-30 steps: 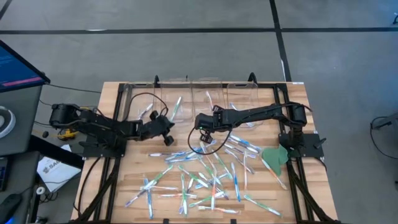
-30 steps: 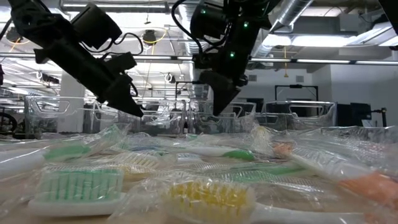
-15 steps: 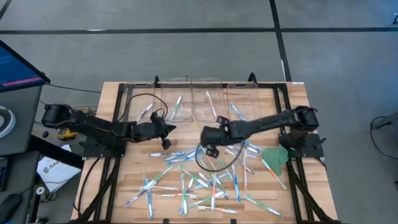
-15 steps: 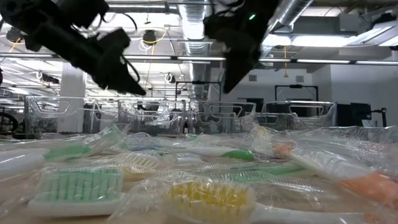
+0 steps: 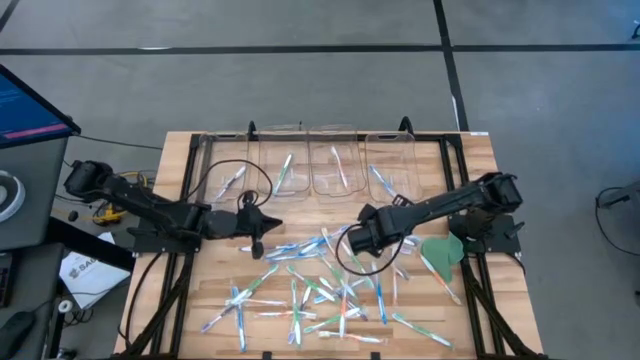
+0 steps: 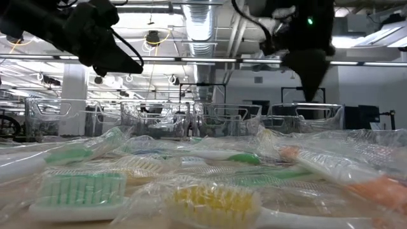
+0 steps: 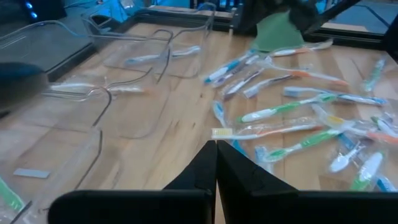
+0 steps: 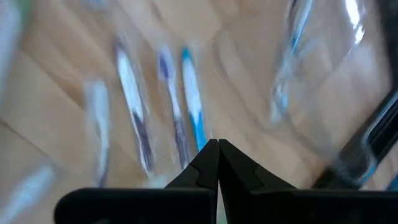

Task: Pick & Place Toothbrushes
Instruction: Adjust the transparent bins

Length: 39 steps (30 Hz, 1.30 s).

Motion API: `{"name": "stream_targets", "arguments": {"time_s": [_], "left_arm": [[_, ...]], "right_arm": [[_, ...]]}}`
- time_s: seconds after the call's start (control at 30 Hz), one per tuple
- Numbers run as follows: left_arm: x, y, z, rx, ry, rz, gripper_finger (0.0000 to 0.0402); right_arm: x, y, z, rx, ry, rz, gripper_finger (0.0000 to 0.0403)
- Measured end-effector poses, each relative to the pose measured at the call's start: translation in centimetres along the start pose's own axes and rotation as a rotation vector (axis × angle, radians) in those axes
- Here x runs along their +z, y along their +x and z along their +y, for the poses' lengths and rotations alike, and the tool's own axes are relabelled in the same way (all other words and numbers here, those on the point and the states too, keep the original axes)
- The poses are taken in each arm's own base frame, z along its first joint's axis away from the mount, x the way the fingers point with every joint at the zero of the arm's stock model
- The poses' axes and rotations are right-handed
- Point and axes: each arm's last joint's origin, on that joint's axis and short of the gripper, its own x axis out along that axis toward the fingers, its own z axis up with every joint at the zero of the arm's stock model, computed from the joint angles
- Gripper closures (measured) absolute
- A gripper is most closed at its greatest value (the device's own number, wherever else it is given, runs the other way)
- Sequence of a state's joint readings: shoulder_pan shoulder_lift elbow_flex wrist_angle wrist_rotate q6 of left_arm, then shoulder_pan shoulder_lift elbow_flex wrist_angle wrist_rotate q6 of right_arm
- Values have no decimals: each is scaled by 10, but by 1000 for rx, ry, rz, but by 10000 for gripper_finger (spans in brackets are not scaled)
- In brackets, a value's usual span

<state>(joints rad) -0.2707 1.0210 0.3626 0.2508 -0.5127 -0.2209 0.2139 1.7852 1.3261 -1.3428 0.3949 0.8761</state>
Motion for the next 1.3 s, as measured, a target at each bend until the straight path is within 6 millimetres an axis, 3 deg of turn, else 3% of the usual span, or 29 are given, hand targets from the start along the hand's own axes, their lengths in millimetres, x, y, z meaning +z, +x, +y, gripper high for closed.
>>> {"name": "stream_targets", "arguments": {"time_s": [0.13,0.3,0.73,1.1,1.3], "left_arm": [[0,0,0,0,0,0,401],[0,0,0,0,0,0,401],[0,0,0,0,-1,0,401],[0,0,0,-3,-1,1,401],[0,0,0,-3,-1,1,401]], "right_arm": [[1,25,-6,-28,31,42,403],[6,40,-16,-45,39,77,403],[38,59,-44,-88,99,5,403],[55,74,-69,-67,107,50,403],[55,72,-65,-60,96,24,403]]}}
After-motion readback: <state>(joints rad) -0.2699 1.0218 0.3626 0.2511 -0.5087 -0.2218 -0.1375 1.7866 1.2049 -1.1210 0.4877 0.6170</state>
